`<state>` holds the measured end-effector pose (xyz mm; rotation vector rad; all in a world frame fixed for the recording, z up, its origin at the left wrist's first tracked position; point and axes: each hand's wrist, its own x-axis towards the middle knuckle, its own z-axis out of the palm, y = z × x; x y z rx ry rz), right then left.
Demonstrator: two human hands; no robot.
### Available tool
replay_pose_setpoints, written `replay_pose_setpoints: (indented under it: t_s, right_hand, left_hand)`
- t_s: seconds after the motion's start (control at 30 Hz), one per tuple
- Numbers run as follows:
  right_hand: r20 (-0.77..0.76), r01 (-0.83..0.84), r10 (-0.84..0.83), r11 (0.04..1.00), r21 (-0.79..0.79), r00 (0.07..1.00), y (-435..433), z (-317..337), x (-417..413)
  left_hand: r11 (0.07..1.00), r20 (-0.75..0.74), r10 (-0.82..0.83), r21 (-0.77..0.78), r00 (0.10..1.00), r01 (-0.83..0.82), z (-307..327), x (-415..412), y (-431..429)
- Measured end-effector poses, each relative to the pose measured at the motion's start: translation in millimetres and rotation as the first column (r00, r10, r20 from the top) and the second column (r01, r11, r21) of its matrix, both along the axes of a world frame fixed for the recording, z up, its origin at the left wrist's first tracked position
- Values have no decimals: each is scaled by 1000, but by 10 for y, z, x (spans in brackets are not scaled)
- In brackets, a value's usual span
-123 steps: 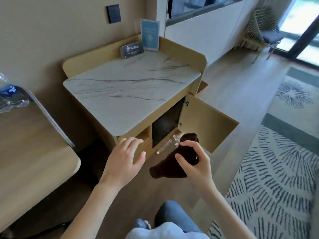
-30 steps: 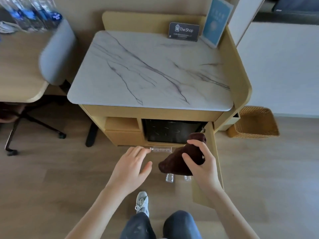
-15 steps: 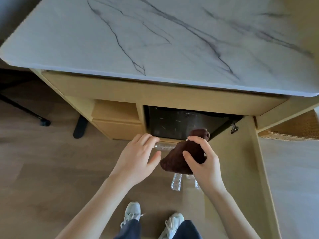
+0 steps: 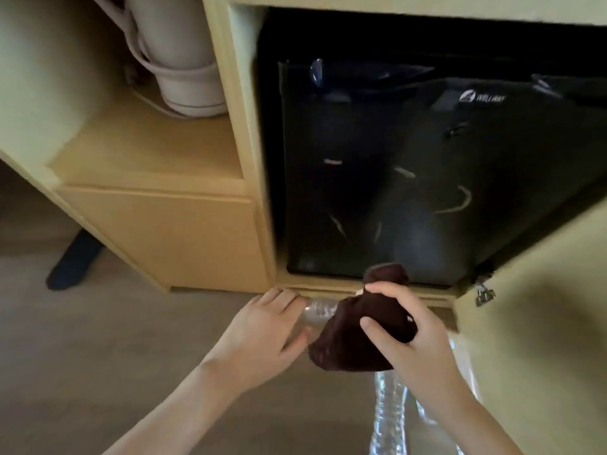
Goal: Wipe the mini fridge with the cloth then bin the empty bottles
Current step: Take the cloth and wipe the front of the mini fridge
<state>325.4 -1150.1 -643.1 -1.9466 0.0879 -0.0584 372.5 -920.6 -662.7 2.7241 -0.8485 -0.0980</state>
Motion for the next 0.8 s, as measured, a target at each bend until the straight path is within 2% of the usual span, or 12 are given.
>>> replay_pose_setpoints:
  t_s: [0.1, 0.17, 0.23, 0.4, 0.5, 0.57, 0.67, 0.73, 0.8]
  right_hand:
    - [9, -36, 36, 999, -30, 999, -21, -535, 70]
    - [29, -37, 38, 998, -40, 999, -49, -781, 126]
    - [69, -13, 17, 999, -49, 998, -87, -925, 177]
    - [101, -15, 20, 999, -46, 995, -171, -798, 181]
    - [149, -56, 60, 998, -30, 987, -189, -529, 213]
    - [189, -93, 95, 995, -20, 977, -193, -354, 258]
    - [257, -148, 143, 989, -1, 956, -160, -142, 334]
    - [308, -173, 161, 985, 13, 938, -131, -52, 379]
    - [339, -192, 172, 981, 26, 925, -97, 3, 400]
  left_hand:
    - [1000, 59, -23, -13, 998, 24, -503, 94, 66]
    - [999, 128, -31, -11, 991, 33, -685, 169, 81]
    - [999, 135, -46, -9, 990, 48, -762, 239, 60]
    - [998, 33, -21, -66, 999, 23, -720, 249, -50]
    - [969, -183, 66, -223, 981, -107, -602, 252, -104]
    - [906, -434, 101, -332, 895, -264, -530, 286, -142]
    - [728, -742, -14, -467, 670, -502, -449, 362, -240]
    - [607, -879, -88, -421, 469, -674, -423, 403, -288]
    - [539, -943, -210, -331, 257, -774, -422, 394, -295]
